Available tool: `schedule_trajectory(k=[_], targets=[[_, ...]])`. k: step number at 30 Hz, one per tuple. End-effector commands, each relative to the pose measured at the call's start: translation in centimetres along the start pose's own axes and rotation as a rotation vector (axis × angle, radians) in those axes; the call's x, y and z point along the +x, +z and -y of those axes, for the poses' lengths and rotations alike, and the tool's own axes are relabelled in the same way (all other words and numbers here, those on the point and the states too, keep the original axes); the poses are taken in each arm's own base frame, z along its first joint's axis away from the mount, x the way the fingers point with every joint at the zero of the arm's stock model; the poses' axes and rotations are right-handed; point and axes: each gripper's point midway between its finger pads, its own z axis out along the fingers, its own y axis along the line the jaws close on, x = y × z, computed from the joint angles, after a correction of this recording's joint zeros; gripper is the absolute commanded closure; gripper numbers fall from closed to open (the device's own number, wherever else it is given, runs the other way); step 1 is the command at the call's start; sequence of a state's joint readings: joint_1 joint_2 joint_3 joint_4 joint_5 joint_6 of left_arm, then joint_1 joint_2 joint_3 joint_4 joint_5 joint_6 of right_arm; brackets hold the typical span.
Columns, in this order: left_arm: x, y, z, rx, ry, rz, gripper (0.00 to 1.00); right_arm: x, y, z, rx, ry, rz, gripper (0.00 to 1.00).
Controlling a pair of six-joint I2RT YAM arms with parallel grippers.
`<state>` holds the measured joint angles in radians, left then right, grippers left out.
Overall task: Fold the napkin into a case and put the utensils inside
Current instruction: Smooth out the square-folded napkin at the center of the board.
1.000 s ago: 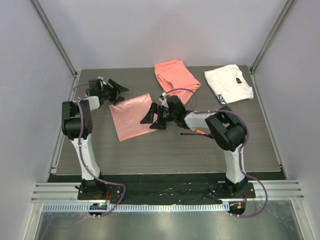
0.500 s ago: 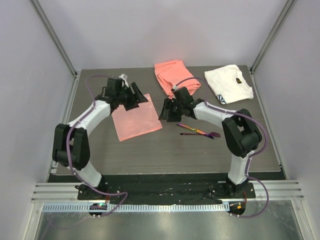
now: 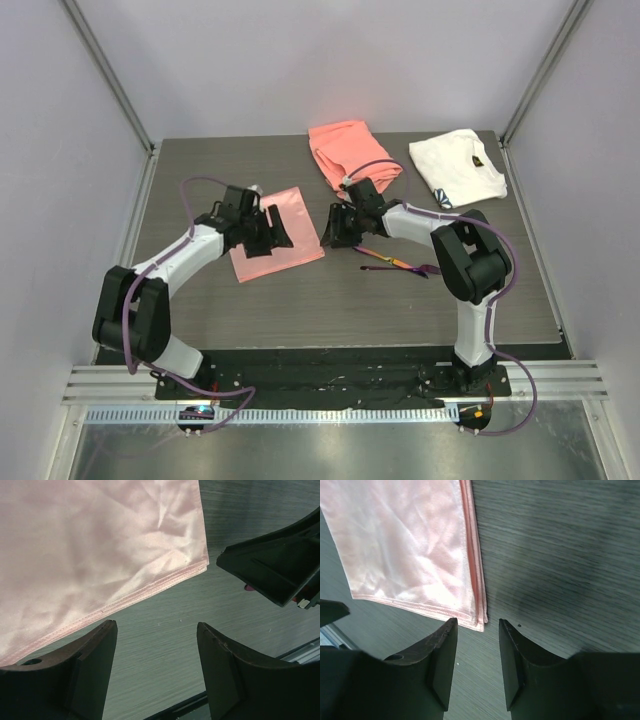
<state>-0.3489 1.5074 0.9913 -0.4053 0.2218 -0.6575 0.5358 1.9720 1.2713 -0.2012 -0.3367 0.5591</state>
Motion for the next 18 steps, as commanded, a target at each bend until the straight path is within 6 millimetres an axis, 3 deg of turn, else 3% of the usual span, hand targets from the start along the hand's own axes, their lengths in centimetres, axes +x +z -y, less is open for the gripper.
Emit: schedule_trajectory(k=[1, 18], targets=[[0.2, -0.1, 1.5, 0.056, -0.007, 0.018, 0.32, -0.8, -0.1, -2.1, -0.08, -0.026, 0.031, 0.56], [0.6, 0.3, 2.4, 0.078, 0.0, -0.001, 0.32, 0.3, 1.5, -2.7, -0.11, -0.019, -0.008, 0.65]])
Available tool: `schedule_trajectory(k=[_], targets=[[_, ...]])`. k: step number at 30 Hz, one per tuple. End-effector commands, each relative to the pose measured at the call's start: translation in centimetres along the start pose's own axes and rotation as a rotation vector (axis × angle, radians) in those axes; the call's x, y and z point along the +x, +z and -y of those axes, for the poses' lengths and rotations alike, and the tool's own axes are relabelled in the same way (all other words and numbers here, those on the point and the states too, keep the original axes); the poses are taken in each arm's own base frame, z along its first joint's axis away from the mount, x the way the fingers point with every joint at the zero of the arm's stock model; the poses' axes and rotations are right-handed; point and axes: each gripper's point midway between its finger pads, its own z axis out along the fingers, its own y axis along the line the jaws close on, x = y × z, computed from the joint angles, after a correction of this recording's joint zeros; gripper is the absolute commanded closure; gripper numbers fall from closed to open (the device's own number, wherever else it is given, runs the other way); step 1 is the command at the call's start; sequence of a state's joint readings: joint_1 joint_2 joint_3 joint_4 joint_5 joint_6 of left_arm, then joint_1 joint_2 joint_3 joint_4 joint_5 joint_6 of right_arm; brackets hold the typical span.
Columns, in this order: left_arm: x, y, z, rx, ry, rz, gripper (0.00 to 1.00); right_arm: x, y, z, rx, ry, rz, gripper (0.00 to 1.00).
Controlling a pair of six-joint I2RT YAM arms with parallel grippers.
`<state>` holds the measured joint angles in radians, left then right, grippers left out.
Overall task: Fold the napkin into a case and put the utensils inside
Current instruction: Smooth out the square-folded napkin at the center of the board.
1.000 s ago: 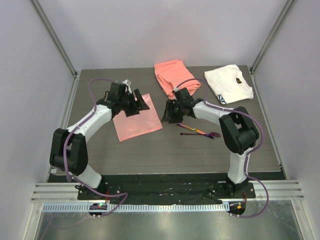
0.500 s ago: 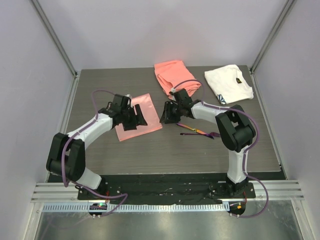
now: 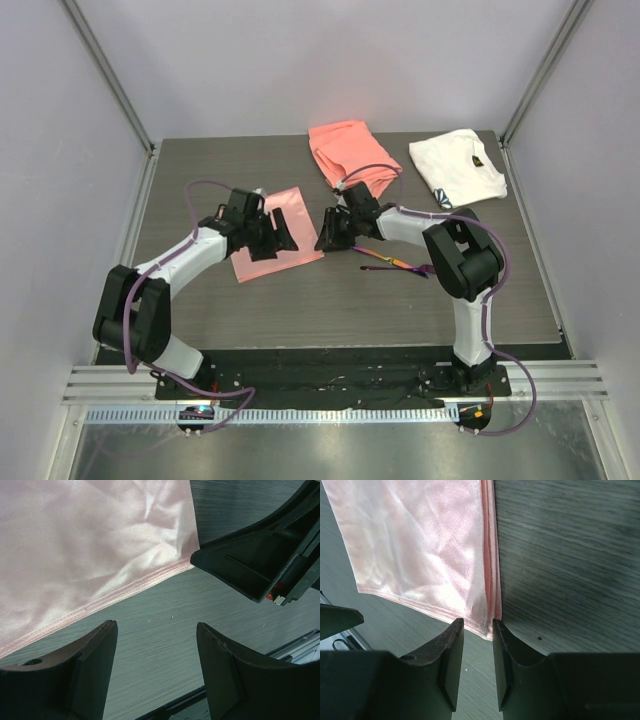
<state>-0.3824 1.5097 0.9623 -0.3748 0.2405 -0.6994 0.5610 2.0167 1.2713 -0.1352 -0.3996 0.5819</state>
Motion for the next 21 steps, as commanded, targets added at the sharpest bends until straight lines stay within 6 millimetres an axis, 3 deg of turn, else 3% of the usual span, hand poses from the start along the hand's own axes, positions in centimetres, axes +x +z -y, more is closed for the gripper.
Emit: schedule_trajectory(k=[1, 13, 21], targets=[[-0.9, -0.2, 1.5, 0.046, 0.021, 0.03, 0.32, -0.8, 0.0, -1.3, -0.039, -0.022, 0.027, 0.67], [-0.8, 0.8, 2.1, 0.011, 0.068, 0.028, 0.33, -1.2, -0.8, -2.0, -0.036, -0.034, 0.041, 0.74], [-0.2, 1.1, 2.5, 0.015, 0.086, 0.011, 0.33, -1.3, -0.8, -1.8, -0.021, -0.051, 0.046, 0.72]])
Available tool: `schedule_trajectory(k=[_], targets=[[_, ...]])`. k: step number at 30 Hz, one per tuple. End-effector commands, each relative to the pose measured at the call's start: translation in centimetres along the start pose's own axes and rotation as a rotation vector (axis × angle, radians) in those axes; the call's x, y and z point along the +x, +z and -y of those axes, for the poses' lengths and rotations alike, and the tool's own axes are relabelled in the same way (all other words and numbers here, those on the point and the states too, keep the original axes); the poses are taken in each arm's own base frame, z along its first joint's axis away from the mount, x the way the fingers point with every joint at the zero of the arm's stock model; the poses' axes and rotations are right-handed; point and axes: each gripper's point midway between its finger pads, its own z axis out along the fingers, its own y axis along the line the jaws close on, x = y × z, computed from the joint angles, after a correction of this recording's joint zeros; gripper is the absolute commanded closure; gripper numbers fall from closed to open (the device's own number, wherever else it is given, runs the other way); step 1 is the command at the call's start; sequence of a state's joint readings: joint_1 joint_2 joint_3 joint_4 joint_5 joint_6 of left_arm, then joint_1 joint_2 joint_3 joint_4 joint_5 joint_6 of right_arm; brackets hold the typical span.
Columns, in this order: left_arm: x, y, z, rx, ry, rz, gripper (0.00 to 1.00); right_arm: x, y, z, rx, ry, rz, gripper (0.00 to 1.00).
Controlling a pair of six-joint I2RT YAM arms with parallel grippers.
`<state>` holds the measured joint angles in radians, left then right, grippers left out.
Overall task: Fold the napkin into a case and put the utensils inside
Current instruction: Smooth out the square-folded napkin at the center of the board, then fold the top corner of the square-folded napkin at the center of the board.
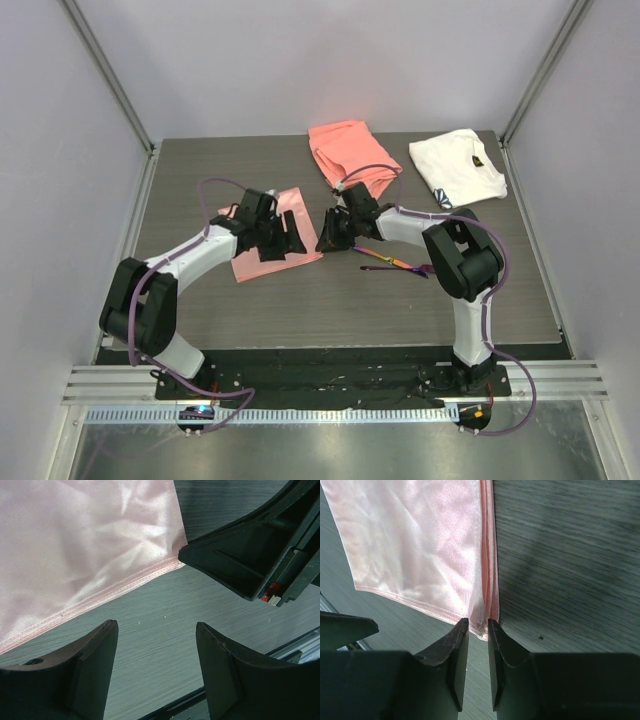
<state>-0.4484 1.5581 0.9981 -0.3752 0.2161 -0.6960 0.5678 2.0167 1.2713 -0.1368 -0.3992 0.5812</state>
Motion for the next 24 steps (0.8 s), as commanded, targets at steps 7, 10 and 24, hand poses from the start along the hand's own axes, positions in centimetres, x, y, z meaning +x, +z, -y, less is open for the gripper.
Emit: schedule_trajectory(k=[7, 10, 24], targets=[[-0.9, 0.0, 0.7, 0.012, 0.032, 0.032, 0.33, -1.3, -0.6, -1.5, -0.012, -0.053, 0.034, 0.77], [-0.7, 0.1, 0.7, 0.012, 0.033, 0.029, 0.33, -1.1, -0.5, -1.8, -0.024, -0.049, 0.027, 0.85], [-0.7, 0.5, 1.3, 0.039, 0.049, 0.03, 0.28, -2.0, -1.8, -2.6, -0.004, -0.086, 0.052, 0.93]])
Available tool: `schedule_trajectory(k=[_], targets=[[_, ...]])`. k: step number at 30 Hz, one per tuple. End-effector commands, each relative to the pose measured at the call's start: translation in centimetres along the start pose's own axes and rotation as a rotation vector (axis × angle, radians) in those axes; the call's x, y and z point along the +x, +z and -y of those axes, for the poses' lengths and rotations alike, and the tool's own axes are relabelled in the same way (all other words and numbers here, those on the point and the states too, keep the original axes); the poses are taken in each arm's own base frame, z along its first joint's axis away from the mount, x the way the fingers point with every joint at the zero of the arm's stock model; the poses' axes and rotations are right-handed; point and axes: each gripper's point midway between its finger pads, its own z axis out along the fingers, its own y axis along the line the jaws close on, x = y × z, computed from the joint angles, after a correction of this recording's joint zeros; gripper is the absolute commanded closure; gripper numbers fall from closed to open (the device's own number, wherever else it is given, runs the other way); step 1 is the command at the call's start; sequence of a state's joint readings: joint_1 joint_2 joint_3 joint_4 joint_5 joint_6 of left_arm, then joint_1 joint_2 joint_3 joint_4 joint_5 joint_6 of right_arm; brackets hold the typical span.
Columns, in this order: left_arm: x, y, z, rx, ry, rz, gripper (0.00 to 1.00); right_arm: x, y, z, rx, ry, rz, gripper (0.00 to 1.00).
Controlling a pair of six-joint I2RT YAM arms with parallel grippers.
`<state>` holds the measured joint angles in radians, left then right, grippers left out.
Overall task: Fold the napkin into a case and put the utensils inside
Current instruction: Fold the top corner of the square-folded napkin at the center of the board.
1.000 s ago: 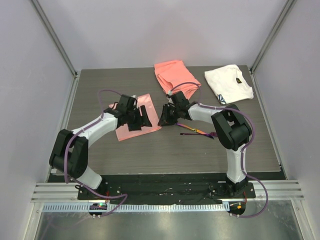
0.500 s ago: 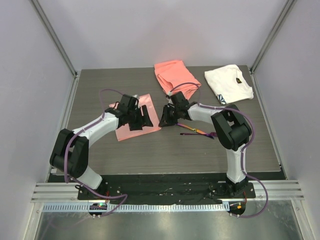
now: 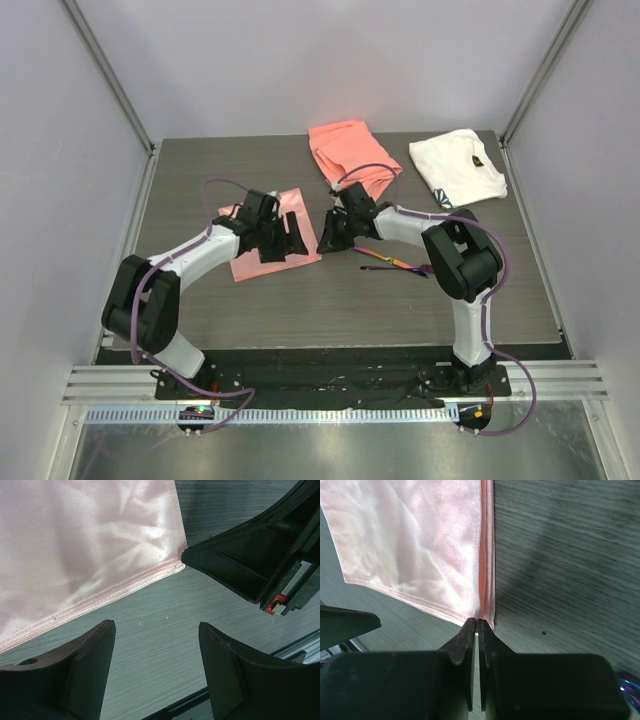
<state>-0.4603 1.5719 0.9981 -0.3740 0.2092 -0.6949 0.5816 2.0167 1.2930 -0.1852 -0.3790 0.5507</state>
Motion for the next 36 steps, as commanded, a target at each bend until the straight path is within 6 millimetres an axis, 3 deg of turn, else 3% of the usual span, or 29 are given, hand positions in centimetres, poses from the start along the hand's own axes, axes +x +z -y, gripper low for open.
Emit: schedule_trajectory(k=[1, 4, 7, 14, 22, 24, 26, 30, 33, 36], targets=[[-1.2, 0.1, 1.5, 0.058, 0.049, 0.044, 0.25, -2.5, -2.0, -2.7, -0.03, -0.055, 0.07, 0.96], [-1.8, 0.1, 1.5, 0.062, 0.084, 0.088, 0.23, -3.3, -2.4, -3.7, -0.048, -0.051, 0.079, 0.99], [-3.2, 0.0, 1.7, 0.046, 0.129, 0.147, 0.34, -3.8, -2.7, -4.9, -0.084, -0.026, 0.076, 0.99], [-6.3, -0.4, 1.8, -0.106, 0.344, 0.306, 0.42, -4.6, -2.6, -7.2, -0.173, 0.072, 0.053, 0.99], [-6.9, 1.9, 1.5, -0.232, 0.439, 0.357, 0.43, -5.0, -2.4, -8.7, -0.254, 0.151, 0.042, 0.99], [-7.1, 2.5, 0.4, -0.293, 0.422, 0.349, 0.48, -5.0, -2.4, -8.7, -0.263, 0.156, 0.039, 0.99], [-7.5, 2.7, 1.1, -0.278, 0.431, 0.347, 0.5, -5.0, -2.6, -8.9, -0.264, 0.155, 0.043, 0.99], [-7.8, 2.8, 0.1, -0.339, 0.422, 0.349, 0.62, -5.2, -2.8, -8.9, -0.264, 0.146, 0.052, 0.99], [-7.7, 2.4, 0.1, -0.329, 0.394, 0.332, 0.82, -5.2, -2.7, -8.0, -0.231, 0.125, 0.065, 0.87], [-8.0, 1.9, -1.1, -0.308, 0.314, 0.315, 0.87, -5.9, -3.2, -5.6, -0.149, 0.103, 0.11, 0.57]])
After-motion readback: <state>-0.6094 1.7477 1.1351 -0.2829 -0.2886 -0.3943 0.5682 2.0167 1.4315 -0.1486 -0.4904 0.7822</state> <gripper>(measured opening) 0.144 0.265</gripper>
